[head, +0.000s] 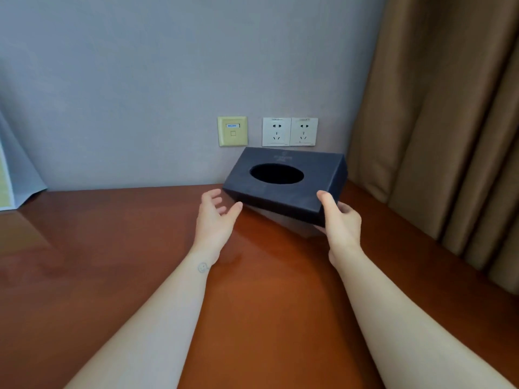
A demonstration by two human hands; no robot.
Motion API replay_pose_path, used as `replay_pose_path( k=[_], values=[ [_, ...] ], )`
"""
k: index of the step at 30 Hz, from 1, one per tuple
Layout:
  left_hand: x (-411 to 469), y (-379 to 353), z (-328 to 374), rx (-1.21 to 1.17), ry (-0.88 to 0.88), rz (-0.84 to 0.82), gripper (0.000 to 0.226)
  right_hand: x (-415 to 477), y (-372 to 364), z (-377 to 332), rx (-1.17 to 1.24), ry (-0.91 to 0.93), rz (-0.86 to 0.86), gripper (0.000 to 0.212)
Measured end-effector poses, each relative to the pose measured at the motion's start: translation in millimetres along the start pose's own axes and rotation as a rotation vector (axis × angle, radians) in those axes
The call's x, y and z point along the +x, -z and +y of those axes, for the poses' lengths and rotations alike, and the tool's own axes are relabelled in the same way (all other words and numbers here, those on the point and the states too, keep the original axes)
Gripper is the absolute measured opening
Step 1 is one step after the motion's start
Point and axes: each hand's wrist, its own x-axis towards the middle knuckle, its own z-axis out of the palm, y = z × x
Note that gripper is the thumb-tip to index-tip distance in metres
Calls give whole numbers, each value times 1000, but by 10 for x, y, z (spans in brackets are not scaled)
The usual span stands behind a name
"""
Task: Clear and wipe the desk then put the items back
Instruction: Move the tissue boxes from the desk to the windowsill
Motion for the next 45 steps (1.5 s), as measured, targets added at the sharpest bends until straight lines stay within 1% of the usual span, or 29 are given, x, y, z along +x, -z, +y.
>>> replay_pose_path(
  k=[4, 7, 8, 10, 12, 13, 16, 18, 20, 22, 23, 27, 33, 35, 38, 40, 45],
  values=[
    [19, 43, 11, -201, 89, -20, 88, -27, 77, -21, 83, -60, -57, 45],
    [64, 109, -27, -288, 164, -30, 95, -46, 103, -36, 119, -71, -59, 43],
    [74, 130, -39, -294, 177, -26, 92, -49, 110, -34, 122, -69, -57, 42],
    [49, 146, -29, -253, 165, -31, 77, -53, 128, -9, 93, -57, -24, 41],
    [-15, 139, -3, -179, 124, -66, 58, -68, 161, 28, 53, -34, 41, 46],
    [-55, 133, 11, -145, 99, -88, 54, -80, 185, 49, 50, -17, 67, 50],
    [-167, 124, 56, -50, 28, -138, 55, -131, 280, 79, 71, 39, 122, 56],
    [-249, 111, 96, 5, -8, -154, 53, -186, 362, 74, 75, 80, 154, 53],
    [-354, 108, 154, 30, -35, -159, 51, -265, 448, 56, 83, 105, 167, 45],
    [-471, 121, 211, 28, -45, -153, 51, -361, 536, 52, 96, 107, 153, 37],
    [-531, 130, 236, 22, -44, -152, 53, -411, 583, 54, 100, 101, 139, 37],
    [-820, 151, 362, 6, -40, -176, 58, -625, 814, 64, 115, 79, 88, 42],
    [-1348, 132, 545, -67, -36, -237, 61, -1104, 1315, -52, 188, 26, 106, 42],
    [-1532, 93, 627, -81, -49, -266, 59, -1244, 1527, -117, 194, 21, 124, 42],
    [-1796, 25, 745, -80, -74, -324, 50, -1446, 1866, -262, 210, 38, 153, 37],
    [-1939, -27, 804, -79, -87, -344, 50, -1560, 2062, -353, 206, 50, 177, 38],
    [-2314, -144, 1085, -118, -140, -352, 40, -1906, 2547, -602, 190, 78, 232, 35]
  ],
)
